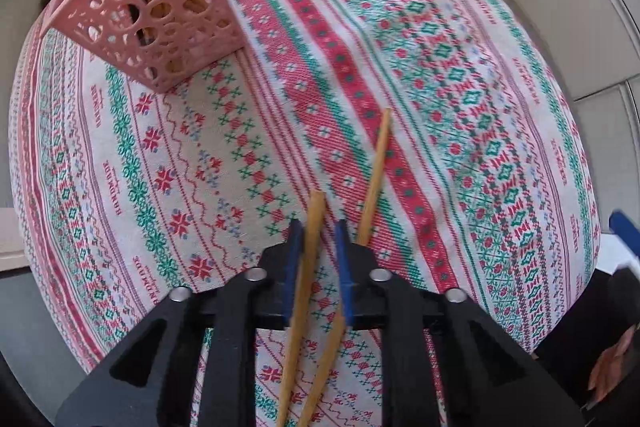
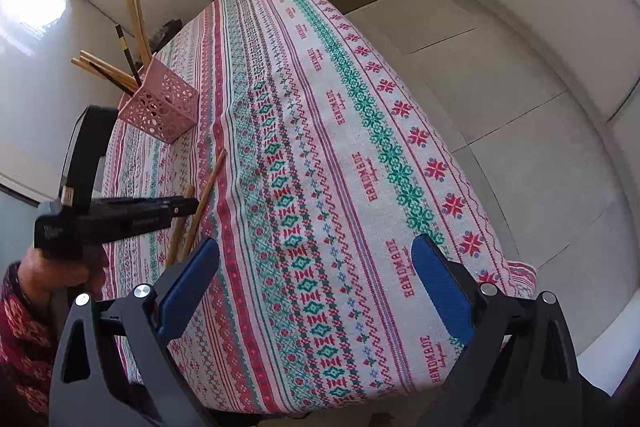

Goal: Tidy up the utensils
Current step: 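Lift the chopstick upright with the left gripper and carry it over the basket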

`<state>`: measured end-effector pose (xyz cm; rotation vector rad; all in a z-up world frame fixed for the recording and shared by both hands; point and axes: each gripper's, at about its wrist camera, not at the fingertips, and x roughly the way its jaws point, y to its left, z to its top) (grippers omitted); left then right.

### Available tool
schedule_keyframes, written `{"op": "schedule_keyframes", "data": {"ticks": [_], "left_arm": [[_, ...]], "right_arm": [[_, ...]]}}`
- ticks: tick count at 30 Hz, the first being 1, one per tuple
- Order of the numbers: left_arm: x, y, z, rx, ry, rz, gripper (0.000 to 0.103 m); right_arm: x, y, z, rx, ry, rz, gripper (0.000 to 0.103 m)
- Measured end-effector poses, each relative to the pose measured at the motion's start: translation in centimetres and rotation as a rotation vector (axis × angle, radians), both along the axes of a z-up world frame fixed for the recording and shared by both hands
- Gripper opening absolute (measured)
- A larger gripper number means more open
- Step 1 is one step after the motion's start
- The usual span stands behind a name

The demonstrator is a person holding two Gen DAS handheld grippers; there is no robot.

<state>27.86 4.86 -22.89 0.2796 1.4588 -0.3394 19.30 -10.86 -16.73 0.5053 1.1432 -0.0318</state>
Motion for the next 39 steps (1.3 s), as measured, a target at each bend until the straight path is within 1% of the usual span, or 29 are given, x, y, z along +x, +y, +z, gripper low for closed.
{"op": "schedule_keyframes", "data": {"ticks": [1, 3, 6, 7, 8, 9, 12, 15, 16, 17, 18, 19, 20, 21, 22, 23, 24, 26, 29, 31, 35, 37, 39], "left_arm": [[-0.3, 0.2, 0.2, -0.017, -0.020, 0.012, 0.008], [-1.3, 1.4, 0.6, -0.061, -0.064, 0.069, 0.006], [-2.8, 4.3, 2.8, -0.148, -0.149, 0.131, 0.006], [-3.2, 5.3, 3.7, -0.167, -0.174, 0.146, 0.006], [-3.6, 6.3, 4.6, -0.185, -0.198, 0.162, 0.006], [-4.1, 7.2, 5.5, -0.199, -0.222, 0.176, 0.006], [-4.7, 10.0, 7.5, -0.211, -0.291, 0.213, 0.006], [-5.2, 12.5, 9.1, -0.215, -0.341, 0.223, 0.006], [-5.3, 13.7, 9.2, -0.211, -0.357, 0.224, 0.006], [-5.6, 13.9, 9.7, -0.211, -0.371, 0.224, 0.006], [-5.6, 14.2, 10.0, -0.215, -0.380, 0.224, 0.006], [-5.9, 14.6, 10.5, -0.221, -0.388, 0.223, 0.006], [-6.3, 14.9, 10.9, -0.226, -0.397, 0.223, 0.006], [-6.6, 15.1, 11.3, -0.228, -0.407, 0.224, 0.006], [-6.7, 15.4, 11.6, -0.231, -0.415, 0.225, 0.006], [-6.8, 15.4, 11.8, -0.236, -0.422, 0.227, 0.006], [-6.9, 15.3, 12.1, -0.242, -0.429, 0.228, 0.006], [-7.3, 14.8, 12.4, -0.250, -0.445, 0.222, 0.006], [-8.3, 14.0, 13.9, -0.265, -0.484, 0.215, 0.006], [-8.8, 13.6, 14.8, -0.298, -0.504, 0.219, 0.006], [-10.2, 12.8, 16.2, -0.362, -0.525, 0.227, 0.006], [-10.9, 12.1, 16.9, -0.365, -0.541, 0.228, 0.006], [-11.5, 11.6, 17.9, -0.363, -0.578, 0.236, 0.006]], "right_arm": [[0.6, 0.4, 0.3, -0.017, -0.008, -0.002, 0.094], [2.3, 1.9, 0.6, -0.063, -0.002, 0.012, 0.094], [5.4, 4.5, -0.2, -0.066, 0.062, 0.040, 0.091], [6.8, 5.8, -0.7, -0.068, 0.096, 0.062, 0.087], [7.9, 7.0, -1.2, -0.072, 0.119, 0.076, 0.079], [9.0, 8.3, -1.6, -0.078, 0.135, 0.085, 0.077], [11.8, 12.3, -3.2, -0.143, 0.207, 0.123, 0.076], [13.3, 15.5, -4.8, -0.234, 0.237, 0.154, 0.076], [13.6, 16.3, -5.5, -0.249, 0.259, 0.160, 0.075], [13.8, 16.7, -6.2, -0.248, 0.277, 0.157, 0.073], [13.7, 17.0, -6.0, -0.272, 0.239, 0.138, 0.071], [13.5, 17.2, -6.0, -0.279, 0.232, 0.132, 0.067], [13.2, 17.4, -5.7, -0.304, 0.218, 0.131, 0.048], [12.9, 17.5, -5.3, -0.296, 0.195, 0.155, 0.027], [12.7, 17.5, -5.4, -0.236, 0.200, 0.181, 0.005], [12.2, 17.0, -5.2, -0.180, 0.205, 0.167, 0.005], [11.5, 16.3, -4.7, -0.148, 0.187, 0.146, 0.006], [9.6, 15.1, -2.6, -0.101, 0.096, 0.135, 0.005], [6.1, 13.4, 1.4, -0.042, -0.062, 0.141, 0.005], [3.8, 12.0, 4.1, -0.014, -0.160, 0.151, 0.005], [1.0, 10.7, 8.9, -0.013, -0.323, 0.194, 0.006], [-0.2, 9.7, 10.7, -0.034, -0.385, 0.205, 0.006], [-1.5, 9.0, 12.3, -0.044, -0.438, 0.214, 0.006]]}}
